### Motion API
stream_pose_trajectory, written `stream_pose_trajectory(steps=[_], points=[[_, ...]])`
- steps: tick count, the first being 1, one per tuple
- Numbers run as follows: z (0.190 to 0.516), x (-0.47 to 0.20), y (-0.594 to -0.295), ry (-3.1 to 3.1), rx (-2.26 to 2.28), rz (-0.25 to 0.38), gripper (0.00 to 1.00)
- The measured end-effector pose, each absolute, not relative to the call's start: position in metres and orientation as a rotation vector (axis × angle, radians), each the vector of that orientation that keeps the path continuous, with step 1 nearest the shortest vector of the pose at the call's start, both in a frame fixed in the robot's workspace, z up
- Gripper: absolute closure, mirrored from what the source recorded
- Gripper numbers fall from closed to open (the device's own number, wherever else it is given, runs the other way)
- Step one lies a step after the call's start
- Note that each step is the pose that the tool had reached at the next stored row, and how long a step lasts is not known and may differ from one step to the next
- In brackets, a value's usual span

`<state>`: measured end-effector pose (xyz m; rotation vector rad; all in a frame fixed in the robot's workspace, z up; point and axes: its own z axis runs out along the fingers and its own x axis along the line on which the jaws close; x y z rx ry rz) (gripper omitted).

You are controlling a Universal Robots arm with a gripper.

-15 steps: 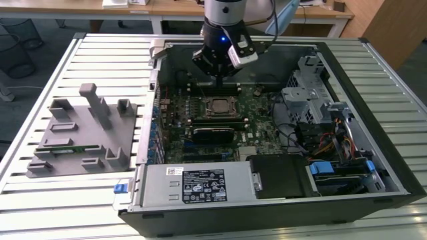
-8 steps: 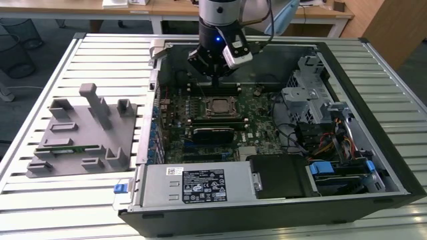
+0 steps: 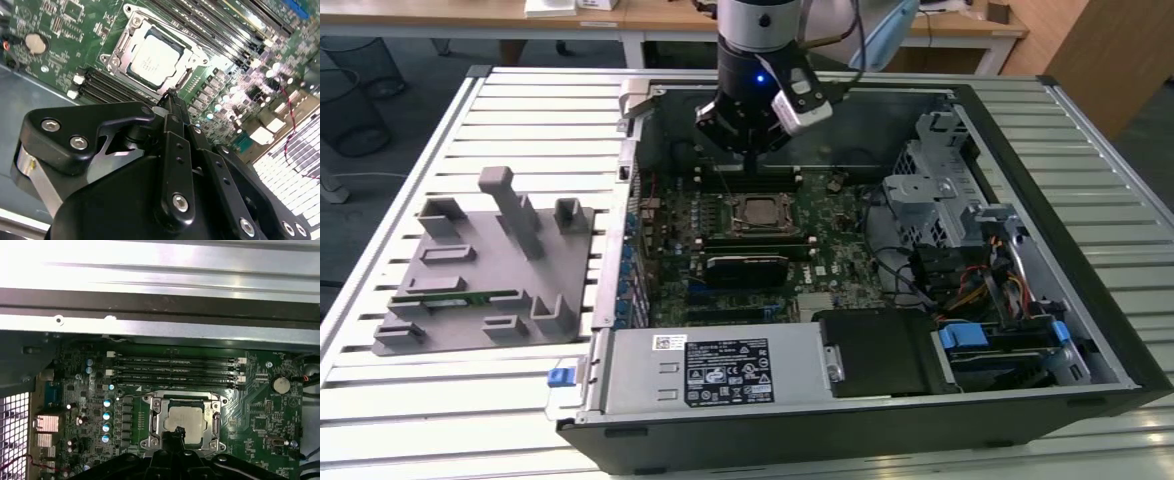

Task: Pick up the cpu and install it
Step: 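Install the first cpu locking lever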

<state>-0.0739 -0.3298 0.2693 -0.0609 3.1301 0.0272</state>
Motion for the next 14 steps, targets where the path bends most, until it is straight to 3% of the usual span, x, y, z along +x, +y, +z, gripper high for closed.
stream_pose_trajectory(steps=[14], points=[[0.2691,-0.0793,-0.3298,3.130,-0.077,0.027,0.89]])
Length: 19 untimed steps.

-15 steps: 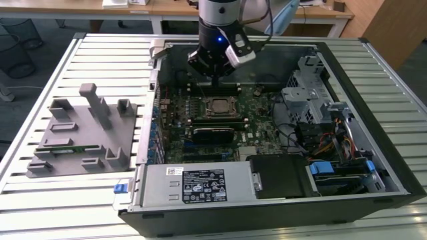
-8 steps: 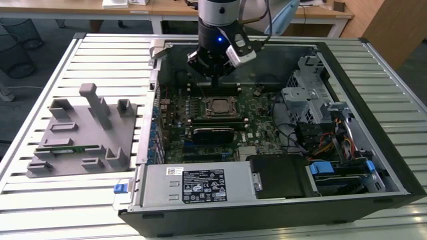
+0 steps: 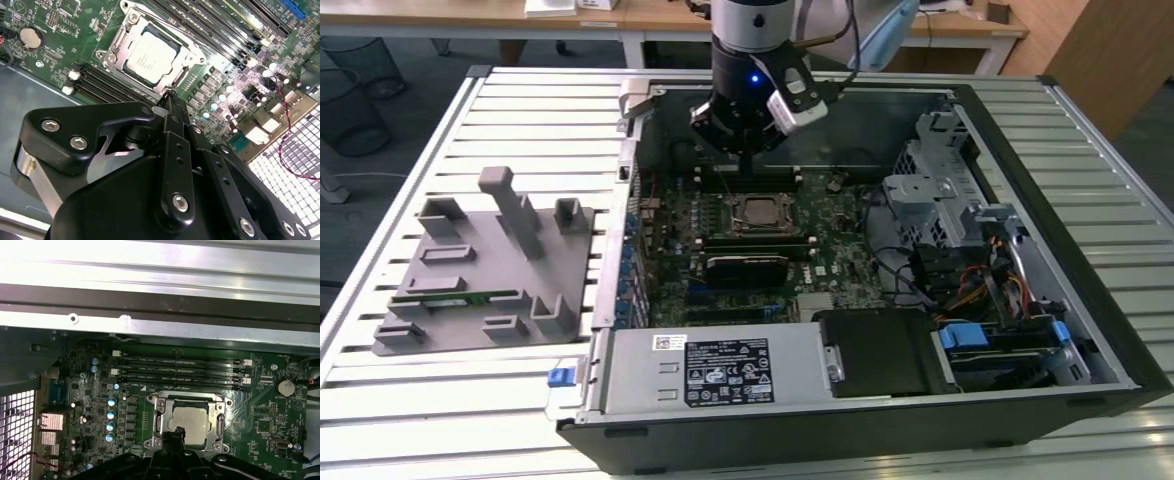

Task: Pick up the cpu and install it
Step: 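Install the first cpu locking lever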

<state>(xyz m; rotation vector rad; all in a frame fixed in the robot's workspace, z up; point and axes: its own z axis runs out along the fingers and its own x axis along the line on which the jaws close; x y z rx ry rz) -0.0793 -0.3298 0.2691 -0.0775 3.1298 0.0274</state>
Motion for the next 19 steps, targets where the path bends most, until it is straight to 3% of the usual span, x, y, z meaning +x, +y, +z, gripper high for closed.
stream_pose_trajectory(steps=[19], points=[[0.269,-0.104,-0.330,3.130,-0.081,0.027,0.89]])
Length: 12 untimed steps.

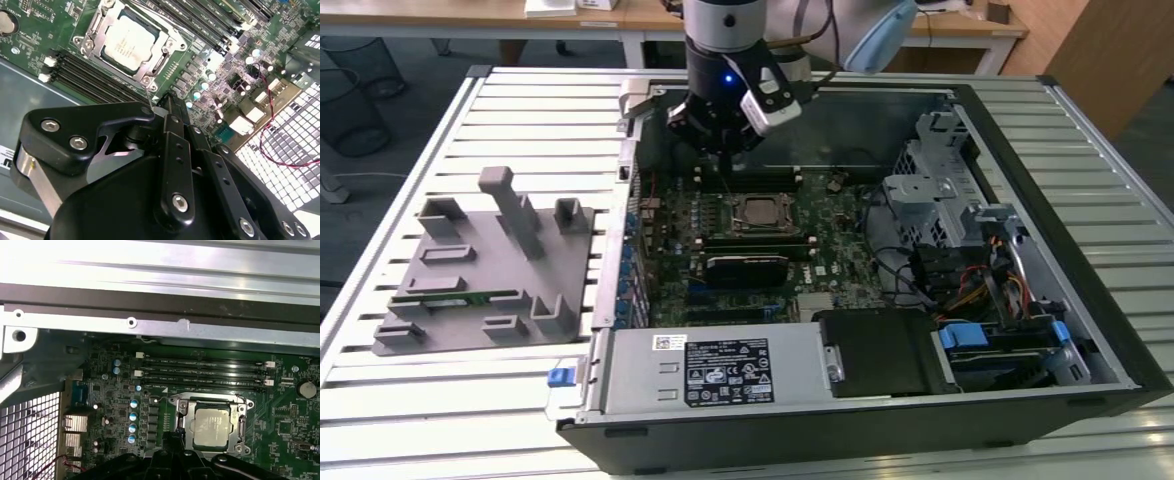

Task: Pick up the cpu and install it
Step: 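Install the first cpu locking lever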

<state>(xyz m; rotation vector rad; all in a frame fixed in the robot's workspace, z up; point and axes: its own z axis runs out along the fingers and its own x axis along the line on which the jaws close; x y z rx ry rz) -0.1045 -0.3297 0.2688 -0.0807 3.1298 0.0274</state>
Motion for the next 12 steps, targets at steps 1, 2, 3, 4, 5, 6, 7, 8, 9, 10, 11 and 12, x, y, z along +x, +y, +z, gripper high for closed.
stream_pose_trajectory(steps=[1,2,3,4,5,6,7,8,9,10,11,12], points=[[0.2687,-0.1049,-0.3298,3.130,-0.081,0.027,0.89],[0.2686,-0.1052,-0.3298,3.130,-0.081,0.027,0.89],[0.2684,-0.1056,-0.3298,3.130,-0.081,0.027,0.89],[0.2682,-0.1062,-0.3298,3.130,-0.081,0.027,0.89],[0.2680,-0.1068,-0.3298,3.130,-0.081,0.027,0.89],[0.2678,-0.1073,-0.3298,3.130,-0.081,0.027,0.89],[0.2677,-0.1078,-0.3298,3.130,-0.081,0.027,0.89],[0.2675,-0.1082,-0.3298,3.130,-0.081,0.027,0.89],[0.2673,-0.1088,-0.3298,3.130,-0.081,0.027,0.89],[0.2672,-0.1092,-0.3298,3.130,-0.081,0.027,0.89],[0.2671,-0.1098,-0.3298,3.130,-0.081,0.027,0.89],[0.2671,-0.1105,-0.3298,3.130,-0.081,0.027,0.89]])
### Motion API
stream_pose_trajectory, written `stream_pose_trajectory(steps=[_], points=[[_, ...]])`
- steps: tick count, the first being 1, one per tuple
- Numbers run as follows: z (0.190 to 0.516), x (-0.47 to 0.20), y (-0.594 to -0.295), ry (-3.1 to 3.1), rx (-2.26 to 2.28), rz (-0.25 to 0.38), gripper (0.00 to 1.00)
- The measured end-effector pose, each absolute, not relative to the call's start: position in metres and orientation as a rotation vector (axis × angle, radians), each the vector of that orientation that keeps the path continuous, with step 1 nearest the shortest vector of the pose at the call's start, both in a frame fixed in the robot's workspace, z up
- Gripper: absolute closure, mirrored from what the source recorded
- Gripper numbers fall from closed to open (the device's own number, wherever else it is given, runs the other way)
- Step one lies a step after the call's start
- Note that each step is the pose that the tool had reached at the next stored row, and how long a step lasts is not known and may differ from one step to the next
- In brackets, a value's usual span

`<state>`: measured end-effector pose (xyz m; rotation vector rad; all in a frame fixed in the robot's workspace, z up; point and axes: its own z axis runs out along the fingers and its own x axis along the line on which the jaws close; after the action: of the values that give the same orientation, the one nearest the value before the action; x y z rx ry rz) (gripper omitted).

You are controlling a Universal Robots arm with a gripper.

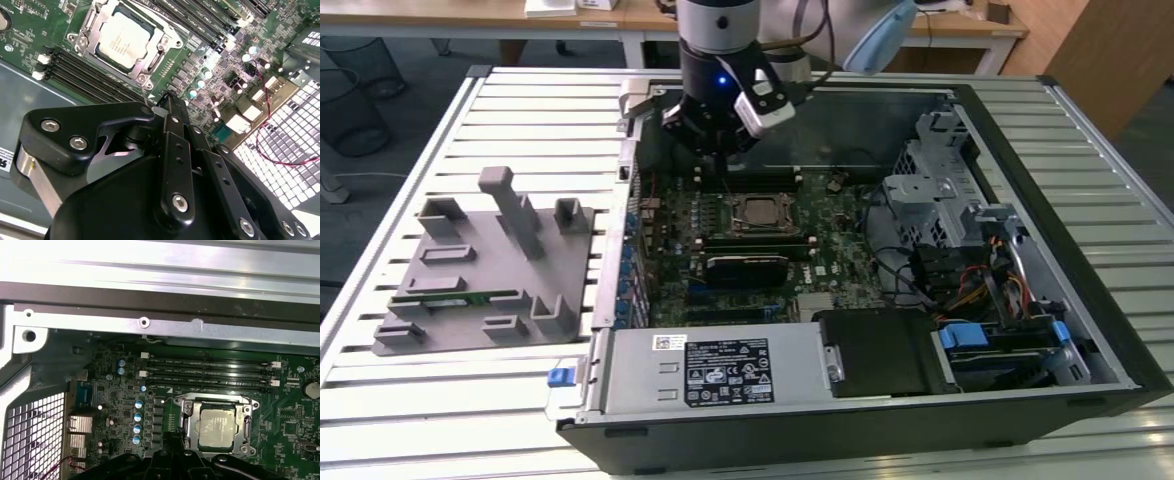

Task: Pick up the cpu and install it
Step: 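Install the first cpu locking lever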

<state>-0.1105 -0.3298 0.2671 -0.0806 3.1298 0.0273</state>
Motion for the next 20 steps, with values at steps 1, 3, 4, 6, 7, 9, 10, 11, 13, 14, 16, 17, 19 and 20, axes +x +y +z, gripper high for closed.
stream_pose_trajectory(steps=[1,3,4,6,7,9,10,11,13,14,16,17,19,20], points=[[0.267,-0.111,-0.330,3.130,-0.081,0.027,0.89],[0.267,-0.113,-0.330,3.130,-0.081,0.027,0.89],[0.267,-0.114,-0.330,3.130,-0.081,0.027,0.89],[0.266,-0.117,-0.330,3.130,-0.081,0.027,0.89],[0.266,-0.118,-0.330,3.130,-0.081,0.027,0.89],[0.266,-0.121,-0.329,3.130,-0.081,0.027,0.89],[0.266,-0.121,-0.329,3.130,-0.081,0.027,0.89],[0.266,-0.122,-0.328,3.130,-0.081,0.027,0.89],[0.265,-0.124,-0.326,3.130,-0.081,0.027,0.89],[0.265,-0.125,-0.326,3.130,-0.081,0.027,0.89],[0.264,-0.126,-0.324,3.130,-0.081,0.027,0.89],[0.264,-0.127,-0.323,3.130,-0.081,0.027,0.89],[0.263,-0.128,-0.320,3.130,-0.081,0.027,0.89],[0.262,-0.128,-0.319,3.130,-0.081,0.027,0.89]])
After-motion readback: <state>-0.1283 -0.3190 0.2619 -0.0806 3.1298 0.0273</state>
